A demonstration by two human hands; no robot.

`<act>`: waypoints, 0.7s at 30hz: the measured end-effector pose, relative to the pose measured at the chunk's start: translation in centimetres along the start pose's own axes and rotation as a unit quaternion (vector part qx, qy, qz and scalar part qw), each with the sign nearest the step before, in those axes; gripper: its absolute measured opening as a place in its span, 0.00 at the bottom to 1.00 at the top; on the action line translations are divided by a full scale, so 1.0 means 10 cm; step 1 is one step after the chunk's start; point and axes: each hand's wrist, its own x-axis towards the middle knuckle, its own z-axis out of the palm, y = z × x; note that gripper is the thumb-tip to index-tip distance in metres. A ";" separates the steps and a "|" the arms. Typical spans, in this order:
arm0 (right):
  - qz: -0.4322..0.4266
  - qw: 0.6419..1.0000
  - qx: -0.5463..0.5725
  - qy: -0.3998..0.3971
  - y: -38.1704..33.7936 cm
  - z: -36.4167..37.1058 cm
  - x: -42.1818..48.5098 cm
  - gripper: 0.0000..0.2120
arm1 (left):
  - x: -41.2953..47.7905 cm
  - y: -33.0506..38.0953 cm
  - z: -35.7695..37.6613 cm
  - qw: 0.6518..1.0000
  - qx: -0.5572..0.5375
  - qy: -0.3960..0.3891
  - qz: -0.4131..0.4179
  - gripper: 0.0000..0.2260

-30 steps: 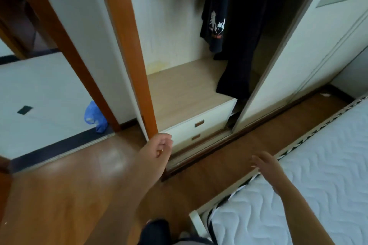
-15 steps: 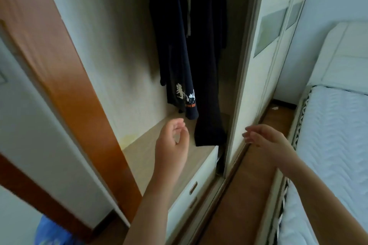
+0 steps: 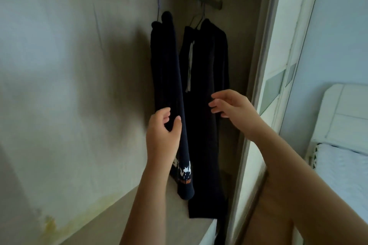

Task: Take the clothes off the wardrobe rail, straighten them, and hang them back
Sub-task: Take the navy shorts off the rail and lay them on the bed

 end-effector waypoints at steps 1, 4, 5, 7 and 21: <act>-0.010 1.000 0.000 -0.007 -0.01 -0.04 0.18 0.12 | 0.13 0.00 0.07 1.000 0.007 -0.001 0.005 0.15; -0.039 0.999 -0.003 -0.025 -0.04 -0.12 0.71 0.12 | 0.49 0.01 0.29 0.999 0.032 -0.015 0.027 0.19; -0.049 0.998 0.000 -0.028 -0.06 -0.13 0.88 0.12 | 0.61 0.02 0.35 0.999 0.038 -0.015 0.031 0.21; -0.065 0.997 0.018 -0.031 -0.14 -0.11 1.21 0.14 | 0.81 0.03 0.45 0.997 0.055 -0.005 0.045 0.22; -0.113 0.994 0.000 -0.005 -0.58 0.14 2.59 0.21 | 1.24 -0.04 0.44 0.996 0.025 -0.026 0.078 0.12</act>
